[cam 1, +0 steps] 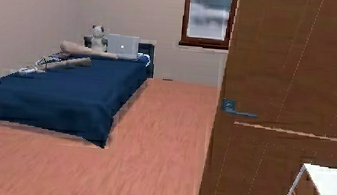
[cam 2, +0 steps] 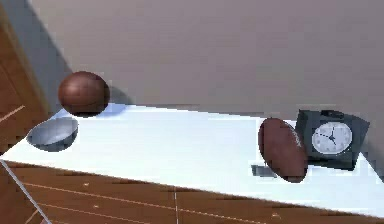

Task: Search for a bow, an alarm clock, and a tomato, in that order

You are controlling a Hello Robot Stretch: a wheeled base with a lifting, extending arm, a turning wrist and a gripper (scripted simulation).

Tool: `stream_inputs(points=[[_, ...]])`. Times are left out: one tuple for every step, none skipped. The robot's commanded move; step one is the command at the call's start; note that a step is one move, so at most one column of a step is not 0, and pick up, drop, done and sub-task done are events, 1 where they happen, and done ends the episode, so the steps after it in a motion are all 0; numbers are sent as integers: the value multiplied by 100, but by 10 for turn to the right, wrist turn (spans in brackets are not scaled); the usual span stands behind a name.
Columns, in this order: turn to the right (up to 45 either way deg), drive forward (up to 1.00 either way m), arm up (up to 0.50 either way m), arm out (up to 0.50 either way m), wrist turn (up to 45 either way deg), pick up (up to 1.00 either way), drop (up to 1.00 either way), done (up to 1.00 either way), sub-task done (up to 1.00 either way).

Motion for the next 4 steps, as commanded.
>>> stream_inputs(points=[[0, 90, 0, 0, 0, 0, 0, 0, 0], [90, 0, 0, 0, 0, 0, 0, 0, 0], [0, 60, 0, 0, 0, 0, 0, 0, 0], [60, 0, 0, 0, 0, 0, 0, 0, 0]])
